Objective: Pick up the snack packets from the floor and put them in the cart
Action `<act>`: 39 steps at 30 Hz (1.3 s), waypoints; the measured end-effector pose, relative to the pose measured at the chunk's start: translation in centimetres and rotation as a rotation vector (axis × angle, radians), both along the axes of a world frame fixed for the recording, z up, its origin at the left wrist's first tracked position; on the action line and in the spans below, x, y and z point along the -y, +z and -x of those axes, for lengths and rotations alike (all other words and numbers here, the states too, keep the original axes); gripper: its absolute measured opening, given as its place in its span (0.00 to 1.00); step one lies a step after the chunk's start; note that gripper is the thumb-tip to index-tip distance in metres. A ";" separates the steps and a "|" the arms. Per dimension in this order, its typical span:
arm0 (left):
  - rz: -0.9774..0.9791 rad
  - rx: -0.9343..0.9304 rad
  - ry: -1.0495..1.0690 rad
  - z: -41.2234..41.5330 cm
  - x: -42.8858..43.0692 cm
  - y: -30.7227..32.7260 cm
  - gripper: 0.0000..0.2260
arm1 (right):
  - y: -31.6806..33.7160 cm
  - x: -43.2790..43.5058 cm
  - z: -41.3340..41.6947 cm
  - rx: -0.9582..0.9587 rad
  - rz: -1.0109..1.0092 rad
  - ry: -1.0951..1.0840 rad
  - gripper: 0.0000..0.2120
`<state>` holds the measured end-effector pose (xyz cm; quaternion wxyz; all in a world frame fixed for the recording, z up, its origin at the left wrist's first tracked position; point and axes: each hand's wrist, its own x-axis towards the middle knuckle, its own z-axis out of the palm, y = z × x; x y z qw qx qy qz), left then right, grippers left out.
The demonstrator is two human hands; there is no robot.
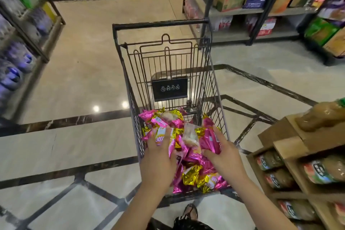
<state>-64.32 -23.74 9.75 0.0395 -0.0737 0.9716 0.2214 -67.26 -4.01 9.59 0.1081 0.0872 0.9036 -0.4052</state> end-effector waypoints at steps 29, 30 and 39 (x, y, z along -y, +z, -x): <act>0.288 0.351 -1.237 6.2 0.7 -3.8 0.30 | -5.3 7.0 -14.6 0.741 -0.261 -0.831 0.38; 0.294 0.327 -1.299 5.0 -0.5 -3.6 0.29 | -5.2 6.9 -16.5 0.736 -0.225 -0.887 0.37; 0.439 0.345 -1.793 -10.2 -8.7 -2.9 0.31 | -4.4 7.3 -33.9 0.787 -0.102 -1.225 0.37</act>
